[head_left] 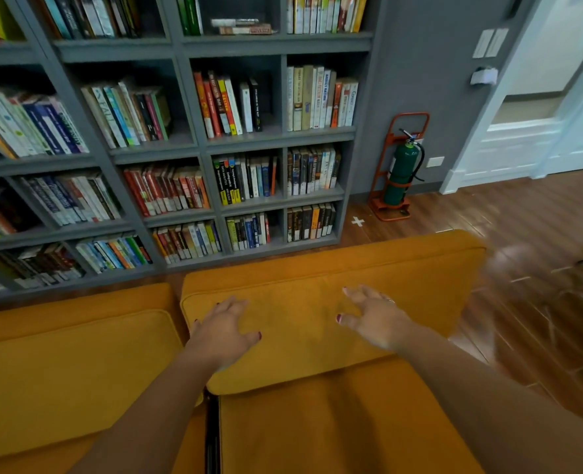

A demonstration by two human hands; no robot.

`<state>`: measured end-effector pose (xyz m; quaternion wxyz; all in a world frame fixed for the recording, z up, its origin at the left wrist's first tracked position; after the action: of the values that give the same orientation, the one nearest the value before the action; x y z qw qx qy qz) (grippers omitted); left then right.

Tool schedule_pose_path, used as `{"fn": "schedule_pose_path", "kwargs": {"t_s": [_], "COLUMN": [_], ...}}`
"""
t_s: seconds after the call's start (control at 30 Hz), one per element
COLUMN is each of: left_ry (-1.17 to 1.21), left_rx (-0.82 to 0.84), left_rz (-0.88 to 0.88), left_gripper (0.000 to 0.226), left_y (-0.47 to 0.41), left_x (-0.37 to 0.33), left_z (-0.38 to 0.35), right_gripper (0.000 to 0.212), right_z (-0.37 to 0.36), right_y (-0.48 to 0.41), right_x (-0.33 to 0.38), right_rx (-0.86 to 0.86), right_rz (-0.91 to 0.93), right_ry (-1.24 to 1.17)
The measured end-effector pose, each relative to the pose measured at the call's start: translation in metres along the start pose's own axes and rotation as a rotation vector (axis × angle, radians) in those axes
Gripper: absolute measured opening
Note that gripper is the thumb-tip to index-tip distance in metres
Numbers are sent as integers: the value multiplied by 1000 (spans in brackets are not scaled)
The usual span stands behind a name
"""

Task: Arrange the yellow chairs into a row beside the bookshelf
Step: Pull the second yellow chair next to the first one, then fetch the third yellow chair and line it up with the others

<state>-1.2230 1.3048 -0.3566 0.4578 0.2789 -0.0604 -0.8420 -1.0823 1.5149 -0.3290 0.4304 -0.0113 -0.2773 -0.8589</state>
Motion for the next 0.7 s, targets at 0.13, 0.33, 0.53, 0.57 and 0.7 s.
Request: {"fn": "schedule_pose_path", "kwargs": {"t_s": [0.13,0.33,0.53,0.57,0.7], "left_ry": [29,84,51,45,42], "left_rx": [-9,-17,-30,-30,-22], "left_rz": [-27,-74,-126,-139,-217], "left_gripper": [71,68,65,65,64], "left_y": [25,75,132,141,174], "left_x": [-21,-68,-147,-163,-238], "left_z": [0,-11,-44,-52,-89], "right_gripper": [66,66,66,66,68], "right_z": [11,25,37,38,45], "right_y": [40,98,170,184,237], "right_x": [-16,-58,-130,-147,-220], "right_rx": [-32,-112,-165,-175,-211], "right_rz": [-26,-21,-4,-3,-28], "right_ry": [-49,-70,-88,-90,-72]}}
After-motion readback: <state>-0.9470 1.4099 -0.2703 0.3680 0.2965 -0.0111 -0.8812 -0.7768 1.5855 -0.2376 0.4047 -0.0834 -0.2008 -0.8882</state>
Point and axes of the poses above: each hand's wrist, its own y-axis away from the middle knuckle, its own z-axis out of the back of the hand, x = y × z, the point moved 4 cm from there along -y, towards the middle knuckle, and after that the axes turned 4 degrees about y, right-handed, at the moved point
